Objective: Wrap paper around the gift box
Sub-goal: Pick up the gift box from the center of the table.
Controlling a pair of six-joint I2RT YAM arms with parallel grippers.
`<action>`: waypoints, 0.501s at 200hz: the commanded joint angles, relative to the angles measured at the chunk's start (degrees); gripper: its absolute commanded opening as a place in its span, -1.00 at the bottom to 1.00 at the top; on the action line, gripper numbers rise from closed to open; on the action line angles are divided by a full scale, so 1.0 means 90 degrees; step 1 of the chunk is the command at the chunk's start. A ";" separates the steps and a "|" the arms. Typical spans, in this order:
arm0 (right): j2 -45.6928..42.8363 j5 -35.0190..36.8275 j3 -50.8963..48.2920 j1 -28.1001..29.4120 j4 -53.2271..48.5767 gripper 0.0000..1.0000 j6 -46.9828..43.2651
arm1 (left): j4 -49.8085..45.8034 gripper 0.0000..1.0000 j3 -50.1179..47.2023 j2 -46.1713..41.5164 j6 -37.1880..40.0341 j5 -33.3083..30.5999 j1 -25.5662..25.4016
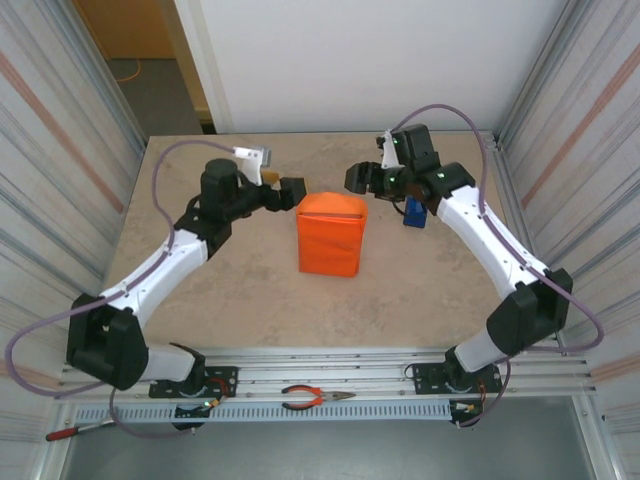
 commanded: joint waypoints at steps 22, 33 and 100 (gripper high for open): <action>0.0806 0.0914 0.0727 0.0349 -0.1732 0.39 -0.0433 | -0.2637 0.80 0.1383 0.0715 0.0604 0.0264 -0.0014; 0.0880 0.1022 0.0758 0.0410 -0.1834 0.38 -0.0470 | -0.3066 0.77 0.1690 0.0911 0.0722 0.0263 -0.0034; 0.1014 0.1052 0.0594 0.0416 -0.1927 0.20 -0.0488 | -0.4009 0.34 0.2064 0.1459 0.0927 0.0235 -0.0152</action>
